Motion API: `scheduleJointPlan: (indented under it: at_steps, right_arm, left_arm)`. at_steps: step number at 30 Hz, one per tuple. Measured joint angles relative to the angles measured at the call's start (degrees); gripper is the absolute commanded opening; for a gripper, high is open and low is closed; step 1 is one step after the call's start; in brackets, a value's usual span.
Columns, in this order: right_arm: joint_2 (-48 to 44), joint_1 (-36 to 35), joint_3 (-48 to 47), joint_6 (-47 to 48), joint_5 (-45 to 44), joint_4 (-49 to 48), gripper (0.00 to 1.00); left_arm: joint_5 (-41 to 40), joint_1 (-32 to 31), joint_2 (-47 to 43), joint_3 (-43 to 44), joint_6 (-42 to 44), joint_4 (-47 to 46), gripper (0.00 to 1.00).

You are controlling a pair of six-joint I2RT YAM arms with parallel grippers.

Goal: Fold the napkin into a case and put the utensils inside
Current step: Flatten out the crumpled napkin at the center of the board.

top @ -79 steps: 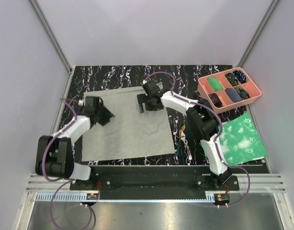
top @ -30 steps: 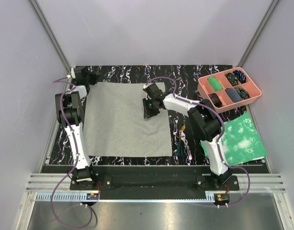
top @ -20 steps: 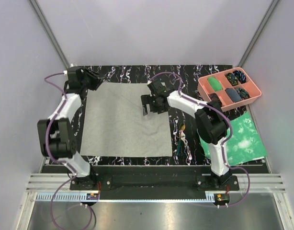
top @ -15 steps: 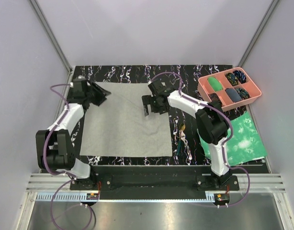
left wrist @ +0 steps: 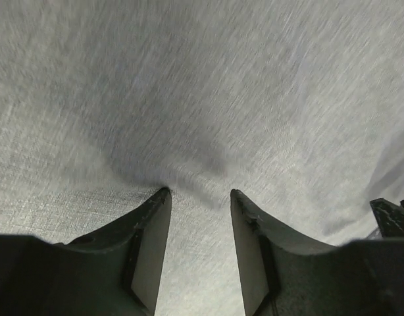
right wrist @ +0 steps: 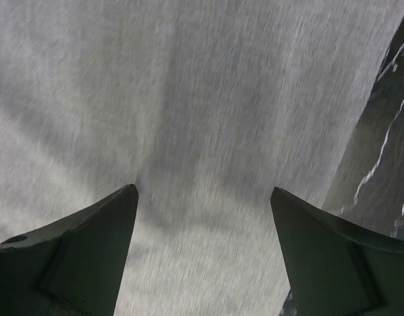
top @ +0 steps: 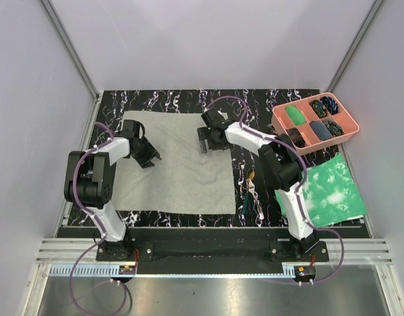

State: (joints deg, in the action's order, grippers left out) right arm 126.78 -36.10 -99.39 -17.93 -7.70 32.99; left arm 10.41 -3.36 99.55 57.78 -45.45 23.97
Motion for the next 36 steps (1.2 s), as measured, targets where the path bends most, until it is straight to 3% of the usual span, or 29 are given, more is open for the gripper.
scheduleJointPlan:
  at_steps: [9, 12, 16, 20, 23, 29, 36]
  right_arm:
    - [12.22, 6.49, -17.40, 2.49, -2.34, 0.26, 0.92]
    - [16.96, 8.70, -25.77, 3.28, -1.99, 2.49, 0.97]
    - [22.88, 10.23, -37.42, 5.25, -1.60, 8.17, 1.00]
    - [22.29, 10.36, -39.76, 4.98, -1.16, 13.60, 1.00]
    - [16.48, 10.08, -33.42, 2.75, -1.18, 15.37, 1.00]
    - [-5.22, 9.79, -11.17, -6.54, 3.23, 16.55, 1.00]
    - [-29.38, 6.84, 17.81, -14.10, 7.34, 9.35, 1.00]
  left_arm:
    - [0.55, 1.11, 11.58, 14.71, 0.00, 0.87, 0.47]
    - [1.68, 2.05, 13.86, 17.90, -0.20, 1.29, 0.49]
    - [2.40, 2.36, 13.77, 19.37, 0.87, 1.99, 0.59]
    - [2.71, 2.38, 7.39, 16.59, 2.73, 2.71, 0.63]
    - [2.56, 2.43, -2.67, 12.70, 4.44, 3.82, 0.66]
    - [0.50, 6.36, -23.50, 0.98, 3.50, 8.28, 0.62]
    - [-7.82, 11.74, -26.45, -15.15, 1.38, 19.71, 0.59]
